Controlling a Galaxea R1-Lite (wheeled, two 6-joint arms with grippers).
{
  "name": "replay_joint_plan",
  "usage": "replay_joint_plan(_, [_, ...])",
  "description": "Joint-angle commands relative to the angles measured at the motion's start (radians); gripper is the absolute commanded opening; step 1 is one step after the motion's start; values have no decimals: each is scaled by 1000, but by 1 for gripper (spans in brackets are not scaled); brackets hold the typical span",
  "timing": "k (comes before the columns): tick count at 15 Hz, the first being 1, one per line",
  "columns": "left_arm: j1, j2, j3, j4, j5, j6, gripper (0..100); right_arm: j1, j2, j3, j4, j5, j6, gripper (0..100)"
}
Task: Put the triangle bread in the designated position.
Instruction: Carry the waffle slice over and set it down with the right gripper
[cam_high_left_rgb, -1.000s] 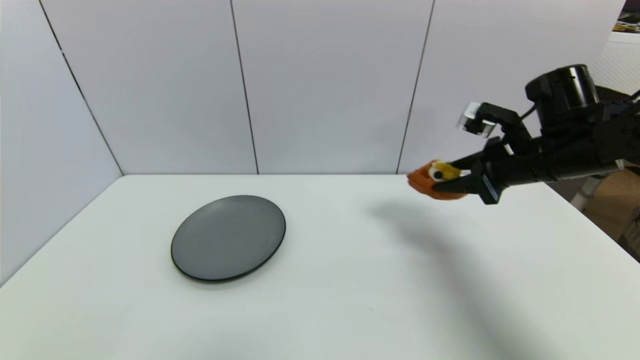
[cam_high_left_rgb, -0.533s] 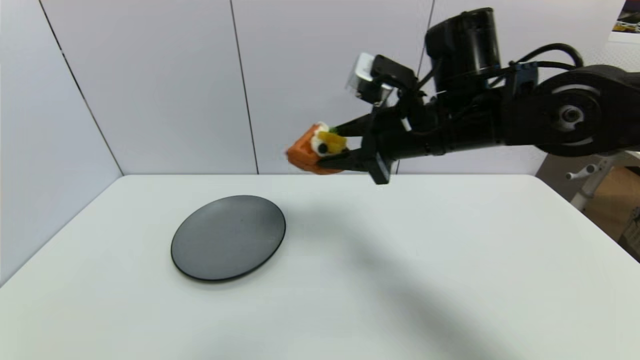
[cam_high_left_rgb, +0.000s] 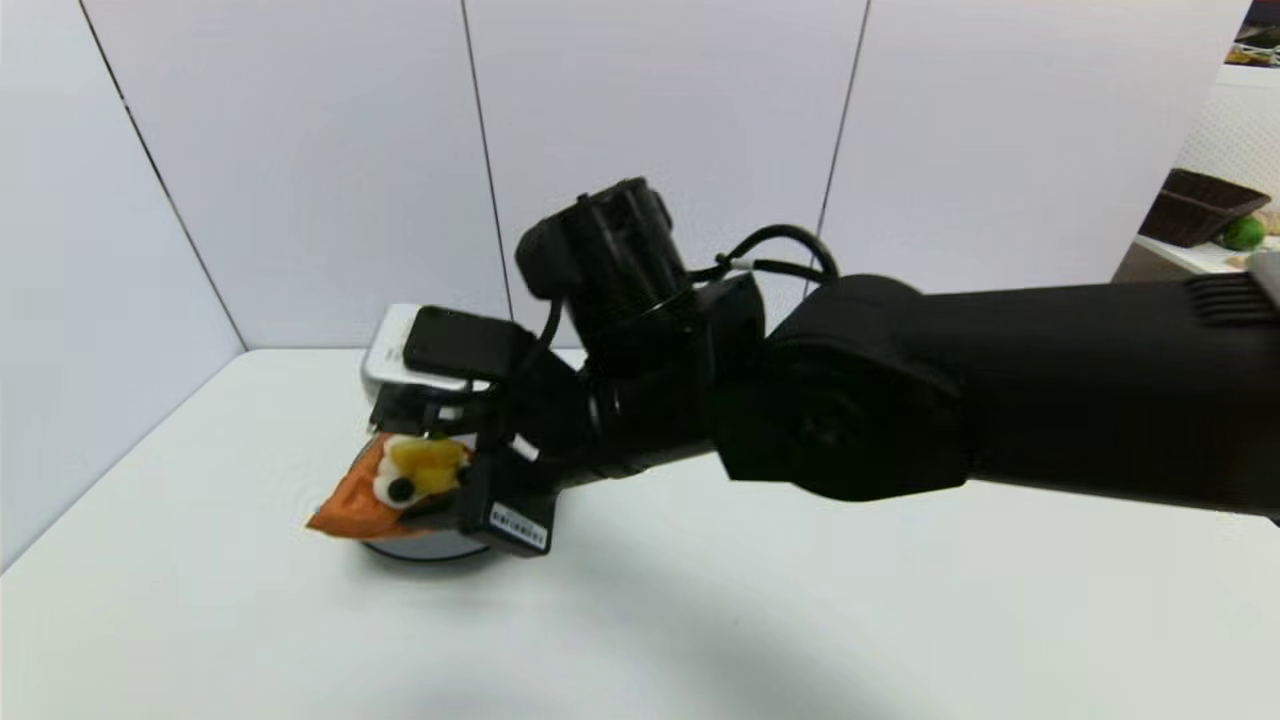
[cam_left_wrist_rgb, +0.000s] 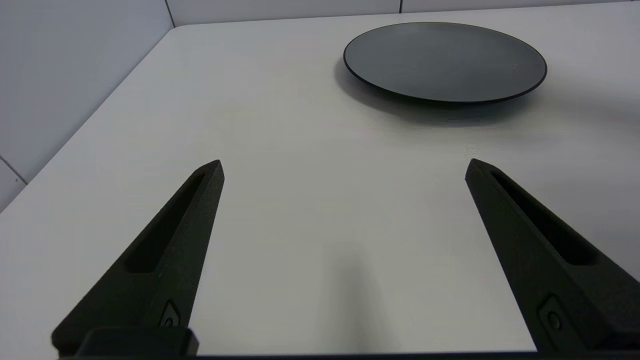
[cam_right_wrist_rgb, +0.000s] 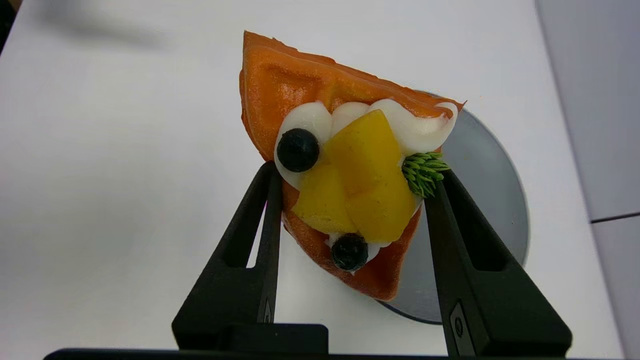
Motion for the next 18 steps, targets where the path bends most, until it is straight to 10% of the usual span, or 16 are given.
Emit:
replay_joint_plan(1, [0, 0, 0, 0, 0, 0, 100, 51, 97, -1, 0, -62, 41, 0])
replay_joint_plan(10, [0, 0, 0, 0, 0, 0, 100, 106, 201, -4, -10, -99, 80, 0])
replay_joint_plan(11, [0, 1, 0, 0, 0, 0, 100, 106, 207, -4, -8, -99, 81, 100])
replay_joint_plan(18, [0, 0, 0, 0, 0, 0, 100, 120, 235, -13, -43, -153, 156, 100])
